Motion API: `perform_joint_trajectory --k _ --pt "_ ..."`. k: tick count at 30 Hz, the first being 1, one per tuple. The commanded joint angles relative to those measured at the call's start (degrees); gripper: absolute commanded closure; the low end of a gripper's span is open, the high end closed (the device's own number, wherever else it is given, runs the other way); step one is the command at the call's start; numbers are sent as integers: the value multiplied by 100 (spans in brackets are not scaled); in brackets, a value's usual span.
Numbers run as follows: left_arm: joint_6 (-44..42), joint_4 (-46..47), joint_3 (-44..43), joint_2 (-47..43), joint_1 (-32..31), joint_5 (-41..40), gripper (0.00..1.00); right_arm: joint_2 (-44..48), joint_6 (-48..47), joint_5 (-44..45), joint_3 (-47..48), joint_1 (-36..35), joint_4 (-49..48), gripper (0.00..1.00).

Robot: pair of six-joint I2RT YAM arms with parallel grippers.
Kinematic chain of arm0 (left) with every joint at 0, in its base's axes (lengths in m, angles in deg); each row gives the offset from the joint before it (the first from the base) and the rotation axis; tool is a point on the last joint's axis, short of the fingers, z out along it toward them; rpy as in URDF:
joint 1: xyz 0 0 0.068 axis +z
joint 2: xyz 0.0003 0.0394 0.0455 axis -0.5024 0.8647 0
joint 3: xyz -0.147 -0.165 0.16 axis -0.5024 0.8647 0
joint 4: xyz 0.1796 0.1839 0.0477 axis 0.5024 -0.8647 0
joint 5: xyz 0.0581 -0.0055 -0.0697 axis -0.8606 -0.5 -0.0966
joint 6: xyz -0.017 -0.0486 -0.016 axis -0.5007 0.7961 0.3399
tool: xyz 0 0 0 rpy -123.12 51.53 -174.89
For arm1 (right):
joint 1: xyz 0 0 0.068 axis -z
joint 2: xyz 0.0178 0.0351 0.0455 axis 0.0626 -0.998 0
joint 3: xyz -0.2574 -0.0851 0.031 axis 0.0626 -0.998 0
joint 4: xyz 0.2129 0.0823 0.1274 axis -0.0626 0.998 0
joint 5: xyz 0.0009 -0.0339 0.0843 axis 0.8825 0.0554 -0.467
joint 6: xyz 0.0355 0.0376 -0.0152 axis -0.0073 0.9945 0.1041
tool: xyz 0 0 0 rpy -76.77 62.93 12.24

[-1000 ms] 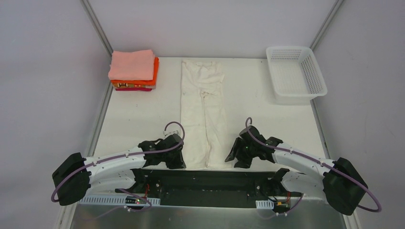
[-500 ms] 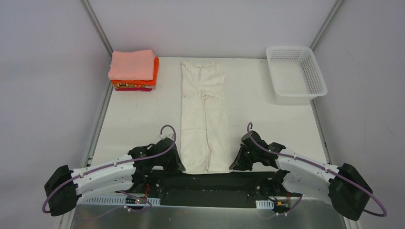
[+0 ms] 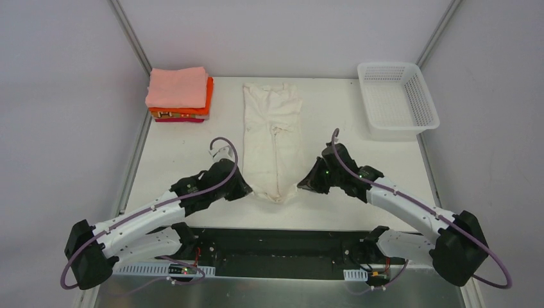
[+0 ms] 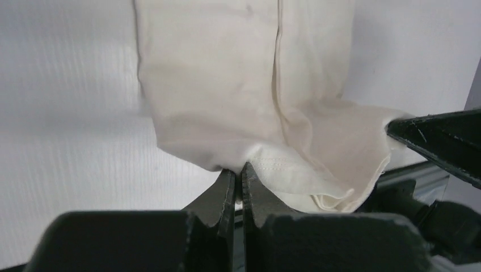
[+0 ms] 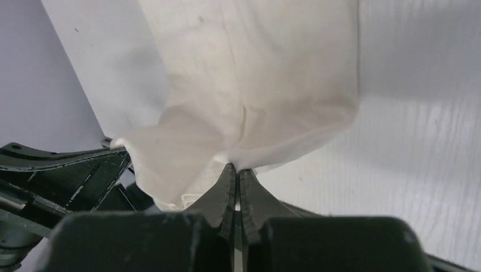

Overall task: Fold and stack the t-shirts
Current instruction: Fold the folded rectangular tshirt in 1/3 of the way

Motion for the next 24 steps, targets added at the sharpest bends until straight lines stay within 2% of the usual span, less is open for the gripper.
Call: perform_joint_trajectory --k 1,4,12,24 --pt "-831 352 -546 474 771 -304 100 -548 -446 263 663 444 -735 100" --pt "-1173 648 -877 936 1373 -12 100 -1056 -680 270 1179 741 -913 100" --pt "-1888 1131 -1927 2349 2058 425 100 -2531 -822 -213 2298 1448 -1414 100" --pt "-2413 1617 -2882 3982 2911 1363 100 -3812 -944 -819 3282 2028 -1695 100"
